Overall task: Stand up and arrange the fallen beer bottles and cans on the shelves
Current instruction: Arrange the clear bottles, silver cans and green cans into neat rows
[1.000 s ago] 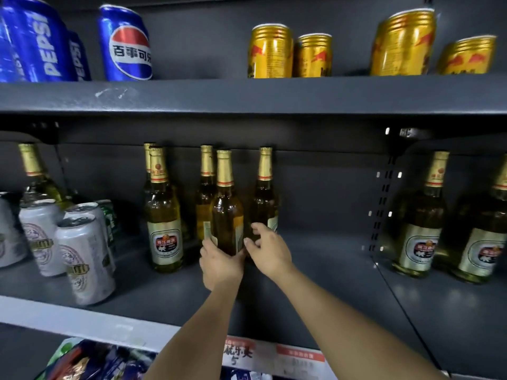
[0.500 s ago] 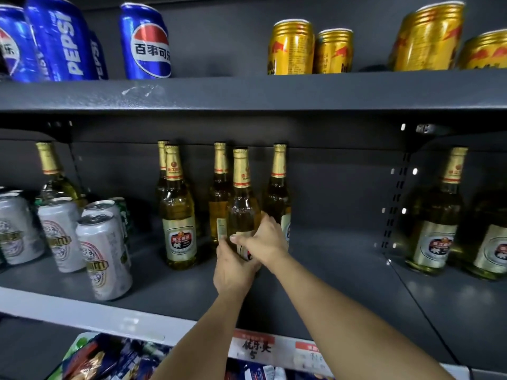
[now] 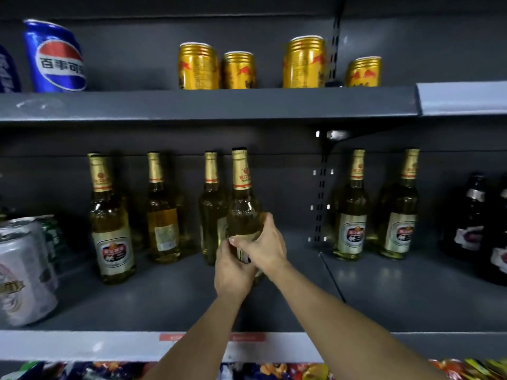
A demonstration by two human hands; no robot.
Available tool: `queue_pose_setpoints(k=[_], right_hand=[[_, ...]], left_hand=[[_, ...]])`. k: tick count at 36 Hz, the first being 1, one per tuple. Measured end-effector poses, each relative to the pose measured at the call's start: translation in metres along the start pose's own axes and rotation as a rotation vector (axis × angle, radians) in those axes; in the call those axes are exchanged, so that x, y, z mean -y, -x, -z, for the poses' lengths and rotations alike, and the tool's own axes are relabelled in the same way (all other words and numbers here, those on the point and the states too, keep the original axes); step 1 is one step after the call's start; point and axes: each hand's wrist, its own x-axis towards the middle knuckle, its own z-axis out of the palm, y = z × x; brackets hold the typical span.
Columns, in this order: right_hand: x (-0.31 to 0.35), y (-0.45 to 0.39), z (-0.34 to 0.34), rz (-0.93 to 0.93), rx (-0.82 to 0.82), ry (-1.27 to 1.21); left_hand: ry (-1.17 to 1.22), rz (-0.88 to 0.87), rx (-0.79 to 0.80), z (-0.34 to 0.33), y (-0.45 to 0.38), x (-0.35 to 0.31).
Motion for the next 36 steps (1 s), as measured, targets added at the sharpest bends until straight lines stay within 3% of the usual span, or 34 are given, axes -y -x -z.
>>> queue_pose_setpoints(k=[3, 11, 21, 36], right_hand=[[-0.012, -0.005, 0.028, -0.016, -0.04, 0.023], [-0.042, -0.026, 0.074, -0.075, -0.074, 0.116], [-0.069, -0.075, 0.082, -0.169, -0.197, 0.143], [-0.101, -0.098, 0.074, -0.108, -0.133, 0.186]], left_hand=[[-0.099, 0.006, 0.033, -0.026, 0.002, -0.015], [-0.033, 0.069, 0.137, -0.083, -0.001, -0.041], [-0.071, 0.036, 0.199, -0.12, -0.037, -0.049], [-0.098, 0.013, 0.265, -0.138, -0.065, -0.027]])
